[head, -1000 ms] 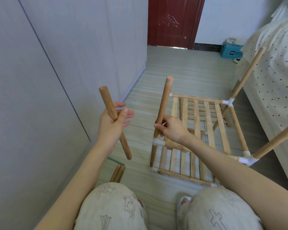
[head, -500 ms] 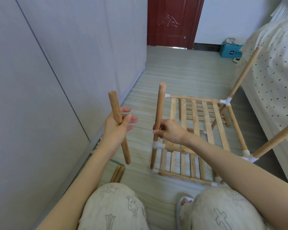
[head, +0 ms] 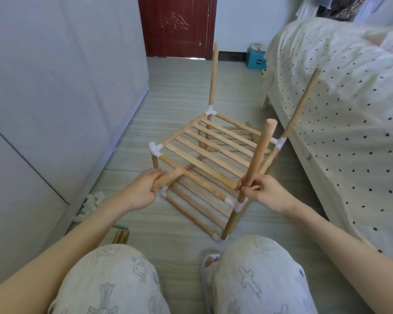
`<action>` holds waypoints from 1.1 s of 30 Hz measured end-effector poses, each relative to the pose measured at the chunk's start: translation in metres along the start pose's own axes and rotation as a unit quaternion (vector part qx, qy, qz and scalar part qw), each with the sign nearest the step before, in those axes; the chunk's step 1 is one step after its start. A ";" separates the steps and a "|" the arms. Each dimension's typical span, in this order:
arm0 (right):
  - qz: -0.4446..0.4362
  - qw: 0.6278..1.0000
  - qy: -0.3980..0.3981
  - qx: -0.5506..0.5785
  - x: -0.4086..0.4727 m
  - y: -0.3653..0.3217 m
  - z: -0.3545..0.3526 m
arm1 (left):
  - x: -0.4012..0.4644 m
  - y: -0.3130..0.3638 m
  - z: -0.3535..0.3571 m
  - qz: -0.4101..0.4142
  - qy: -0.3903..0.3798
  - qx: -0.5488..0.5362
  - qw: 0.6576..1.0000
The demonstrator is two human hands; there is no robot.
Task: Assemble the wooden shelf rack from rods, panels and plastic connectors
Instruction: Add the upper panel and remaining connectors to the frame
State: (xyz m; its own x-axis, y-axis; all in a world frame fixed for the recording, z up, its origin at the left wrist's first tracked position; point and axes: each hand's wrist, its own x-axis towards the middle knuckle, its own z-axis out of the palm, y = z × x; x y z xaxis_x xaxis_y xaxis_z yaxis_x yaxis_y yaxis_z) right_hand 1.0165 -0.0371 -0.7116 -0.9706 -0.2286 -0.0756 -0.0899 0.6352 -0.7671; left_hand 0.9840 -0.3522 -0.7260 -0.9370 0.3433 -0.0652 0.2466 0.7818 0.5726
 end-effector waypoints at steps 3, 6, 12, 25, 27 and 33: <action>0.037 0.995 0.088 0.035 -0.010 0.027 -0.018 | 0.023 0.000 0.012 0.012 -0.037 0.153 0.987; 0.062 0.984 0.168 0.028 -0.008 0.047 -0.027 | 0.039 -0.001 0.019 -0.025 -0.057 0.208 0.976; 0.135 0.961 0.242 0.024 0.007 0.077 -0.026 | 0.079 -0.008 0.024 -0.074 -0.084 0.209 0.971; 0.132 0.958 0.255 0.022 0.005 0.092 -0.031 | 0.058 -0.011 0.048 -0.047 0.009 0.108 0.993; 0.148 0.955 0.255 0.032 0.008 0.088 -0.030 | 0.045 -0.011 0.049 -0.041 0.025 0.096 0.994; 0.207 0.946 0.247 0.041 0.016 0.073 -0.025 | 0.017 -0.014 0.041 -0.055 0.054 0.043 0.996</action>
State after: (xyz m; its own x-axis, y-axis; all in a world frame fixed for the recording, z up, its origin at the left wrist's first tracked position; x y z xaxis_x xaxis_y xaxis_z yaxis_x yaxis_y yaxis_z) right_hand 0.9887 0.0241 -0.7528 -0.9061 0.4137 -0.0892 0.3195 0.5306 -0.7851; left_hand 0.9747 -0.3352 -0.7688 -0.9795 0.1988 -0.0337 0.1564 0.8547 0.4950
